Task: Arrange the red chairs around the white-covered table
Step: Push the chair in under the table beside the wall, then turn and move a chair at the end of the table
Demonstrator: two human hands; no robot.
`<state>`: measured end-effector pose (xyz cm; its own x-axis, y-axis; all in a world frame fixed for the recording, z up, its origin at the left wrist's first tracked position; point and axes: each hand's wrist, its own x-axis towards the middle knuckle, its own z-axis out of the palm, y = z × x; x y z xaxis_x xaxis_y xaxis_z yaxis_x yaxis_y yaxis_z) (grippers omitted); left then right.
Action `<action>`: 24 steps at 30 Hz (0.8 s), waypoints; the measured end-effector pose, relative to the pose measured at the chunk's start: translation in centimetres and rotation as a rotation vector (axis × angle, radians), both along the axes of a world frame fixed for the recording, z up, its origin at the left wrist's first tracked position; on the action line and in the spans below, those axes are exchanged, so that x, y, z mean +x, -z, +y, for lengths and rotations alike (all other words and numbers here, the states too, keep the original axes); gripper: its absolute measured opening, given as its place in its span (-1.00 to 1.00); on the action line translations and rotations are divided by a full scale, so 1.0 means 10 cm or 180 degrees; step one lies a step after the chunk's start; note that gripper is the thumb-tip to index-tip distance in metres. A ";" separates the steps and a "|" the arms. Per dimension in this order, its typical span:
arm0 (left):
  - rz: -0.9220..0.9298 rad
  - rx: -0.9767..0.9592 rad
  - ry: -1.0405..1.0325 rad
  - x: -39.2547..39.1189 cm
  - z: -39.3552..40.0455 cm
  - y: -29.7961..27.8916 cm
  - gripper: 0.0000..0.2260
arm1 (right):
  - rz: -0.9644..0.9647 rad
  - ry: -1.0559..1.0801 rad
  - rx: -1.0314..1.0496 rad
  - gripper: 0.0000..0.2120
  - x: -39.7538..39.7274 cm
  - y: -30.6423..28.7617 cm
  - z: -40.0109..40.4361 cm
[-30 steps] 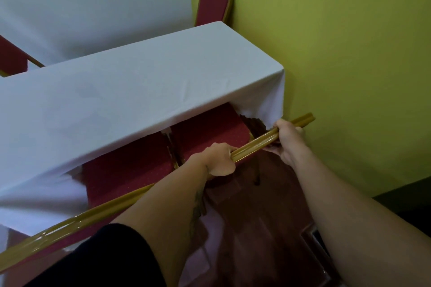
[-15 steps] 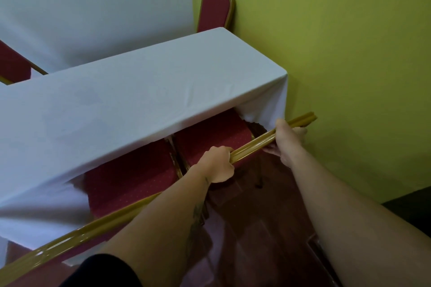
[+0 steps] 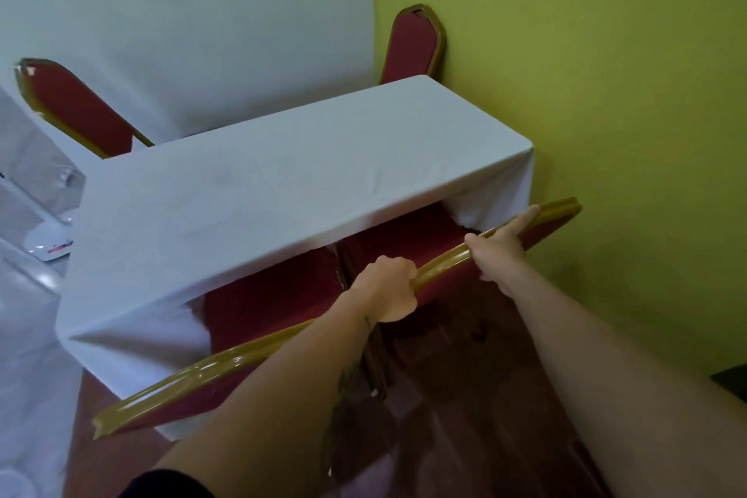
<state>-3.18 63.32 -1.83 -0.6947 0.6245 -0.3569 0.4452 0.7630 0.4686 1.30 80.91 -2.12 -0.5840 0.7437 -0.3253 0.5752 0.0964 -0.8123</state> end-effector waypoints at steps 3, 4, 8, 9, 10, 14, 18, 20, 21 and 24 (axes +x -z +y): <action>-0.0080 0.0024 -0.0062 0.00 -0.30 -0.06 -0.53 | -0.0267 -0.0052 0.0165 0.12 0.07 -0.09 0.02; -0.0072 0.0032 -0.0066 -0.02 -0.43 -0.09 -0.52 | -0.0340 -0.0014 0.0229 0.09 0.09 -0.15 -0.06; 0.0094 0.0024 -0.0011 -0.20 -0.95 -0.21 -0.67 | -0.0532 0.0008 0.0536 -0.05 0.05 -0.37 -0.60; 0.0149 0.0005 -0.0010 -0.26 -1.11 -0.27 -0.66 | -0.0559 -0.0046 0.0594 -0.07 0.00 -0.43 -0.77; 0.0183 -0.0013 -0.0012 -0.34 -1.30 -0.32 -0.62 | -0.0569 -0.0129 0.0641 -0.11 -0.06 -0.50 -0.97; 0.0407 -0.0033 -0.0103 -0.66 -2.27 -0.57 -0.56 | -0.0427 -0.0728 0.0656 -0.24 -0.47 -0.75 -1.95; 0.0576 0.0113 -0.0457 -1.02 -3.42 -0.83 -0.58 | -0.0242 -0.1398 0.0696 -0.21 -0.96 -0.93 -3.02; 0.0624 0.0120 -0.0659 -1.19 -4.01 -0.95 -0.58 | -0.0194 -0.1730 0.0693 -0.22 -1.18 -1.00 -3.53; 0.0653 0.0119 -0.0765 -1.27 -4.28 -1.01 -0.58 | -0.0164 -0.1851 0.0697 -0.23 -1.27 -1.03 -3.77; 0.0769 0.0152 -0.1118 -1.53 -5.01 -1.21 -0.59 | 0.0033 -0.2158 0.0752 -0.29 -1.62 -1.13 -4.39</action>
<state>-18.43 13.21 10.27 -0.9283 0.3469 -0.1341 0.2635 0.8679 0.4212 -14.87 37.05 9.14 -0.9446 0.2659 -0.1924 0.3188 0.6037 -0.7307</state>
